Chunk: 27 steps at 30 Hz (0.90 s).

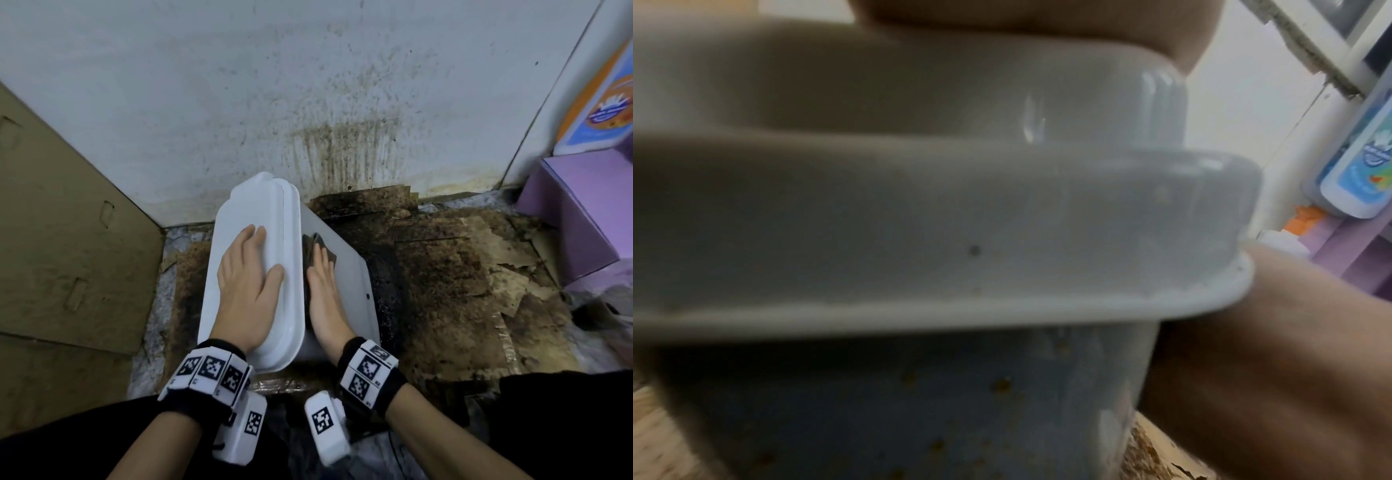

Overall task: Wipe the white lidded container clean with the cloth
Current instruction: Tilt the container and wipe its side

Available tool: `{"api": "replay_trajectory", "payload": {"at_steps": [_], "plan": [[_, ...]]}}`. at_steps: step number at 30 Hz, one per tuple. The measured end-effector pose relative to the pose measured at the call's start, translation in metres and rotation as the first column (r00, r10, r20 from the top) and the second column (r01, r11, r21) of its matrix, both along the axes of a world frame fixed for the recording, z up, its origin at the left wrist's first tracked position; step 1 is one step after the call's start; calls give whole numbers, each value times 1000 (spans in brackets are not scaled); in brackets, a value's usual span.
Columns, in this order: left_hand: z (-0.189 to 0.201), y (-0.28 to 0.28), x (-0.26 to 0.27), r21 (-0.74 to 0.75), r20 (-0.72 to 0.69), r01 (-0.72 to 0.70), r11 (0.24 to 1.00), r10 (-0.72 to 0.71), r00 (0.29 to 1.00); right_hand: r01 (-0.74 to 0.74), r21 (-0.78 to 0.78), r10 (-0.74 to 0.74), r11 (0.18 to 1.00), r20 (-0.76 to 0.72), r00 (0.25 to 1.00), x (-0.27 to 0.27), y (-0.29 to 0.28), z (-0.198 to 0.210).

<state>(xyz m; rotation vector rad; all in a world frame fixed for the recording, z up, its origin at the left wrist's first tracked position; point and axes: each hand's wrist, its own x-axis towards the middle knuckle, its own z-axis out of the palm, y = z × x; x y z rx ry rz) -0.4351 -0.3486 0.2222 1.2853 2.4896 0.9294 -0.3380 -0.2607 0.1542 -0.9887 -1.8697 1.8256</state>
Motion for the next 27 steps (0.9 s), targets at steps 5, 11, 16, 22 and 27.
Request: {"api": "replay_trajectory", "payload": {"at_steps": [5, 11, 16, 22, 27], "plan": [[-2, -3, -3, 25, 16, -7, 1000, 7, 1000, -15, 179, 25, 984, -54, 998, 14, -5, -25], [0, -5, -3, 44, 59, -8, 999, 5, 998, -48, 145, 33, 988, 106, 994, 36, 19, -79], [1, -2, 1, 50, 48, -3, 999, 0, 999, 48, -12, -45, 999, 156, 987, 41, 26, -92], [-1, -6, -5, 35, 24, -24, 999, 23, 999, 39, -3, -38, 999, 142, 989, 25, 3, -56], [-3, -6, -6, 42, 25, -21, 999, 20, 999, 52, 106, -50, 993, -24, 998, 18, -35, -12]]}}
